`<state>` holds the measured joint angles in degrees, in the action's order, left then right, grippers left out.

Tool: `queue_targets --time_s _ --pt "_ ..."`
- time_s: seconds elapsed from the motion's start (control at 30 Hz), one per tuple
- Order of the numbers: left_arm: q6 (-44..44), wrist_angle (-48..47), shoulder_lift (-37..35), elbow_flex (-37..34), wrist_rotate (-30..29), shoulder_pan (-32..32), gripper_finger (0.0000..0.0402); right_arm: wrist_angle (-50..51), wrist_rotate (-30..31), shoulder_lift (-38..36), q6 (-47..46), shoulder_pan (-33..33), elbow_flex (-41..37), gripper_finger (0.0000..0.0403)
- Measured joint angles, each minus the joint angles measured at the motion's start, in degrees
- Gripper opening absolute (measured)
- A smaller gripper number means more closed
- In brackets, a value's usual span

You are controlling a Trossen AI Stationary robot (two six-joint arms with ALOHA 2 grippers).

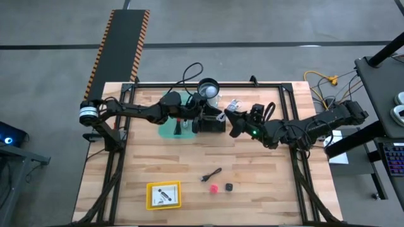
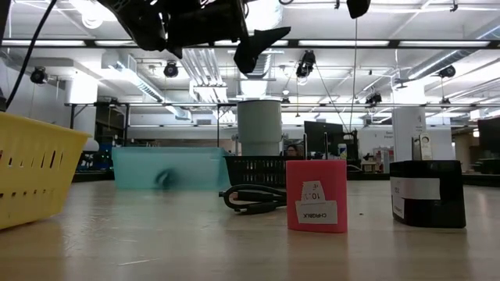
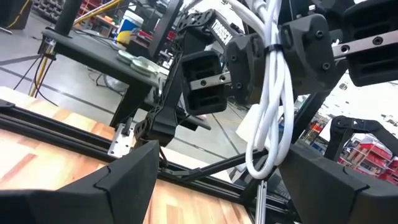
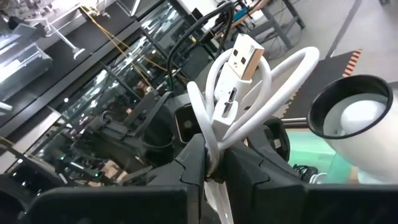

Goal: Pick and place items into bin
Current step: Put the white charger cable into the green bin

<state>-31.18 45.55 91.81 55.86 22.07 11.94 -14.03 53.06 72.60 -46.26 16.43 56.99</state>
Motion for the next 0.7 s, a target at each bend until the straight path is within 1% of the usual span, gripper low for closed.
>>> queue_targets --time_s 0.1,0.23,0.4,0.5,0.7 --pt "0.0 0.0 0.0 0.0 0.0 -0.1 0.03 0.0 -0.6 0.0 0.0 0.0 0.0 0.0026" --pt "0.0 0.0 0.0 0.0 0.2 -0.1 0.0276 0.1 -1.7 0.0 0.1 0.0 0.0 0.0026" --pt "0.0 0.0 0.0 0.0 0.8 -0.1 0.0224 0.4 -2.8 0.0 0.2 0.0 0.0 0.0025" --pt "0.0 0.0 0.0 0.0 1.8 -0.1 0.0191 0.5 -4.8 0.0 0.2 0.0 0.0 0.0025" --pt "0.0 0.1 0.0 0.0 3.6 -0.1 0.0132 2.8 -5.1 0.0 -0.4 0.0 0.0 0.0025"
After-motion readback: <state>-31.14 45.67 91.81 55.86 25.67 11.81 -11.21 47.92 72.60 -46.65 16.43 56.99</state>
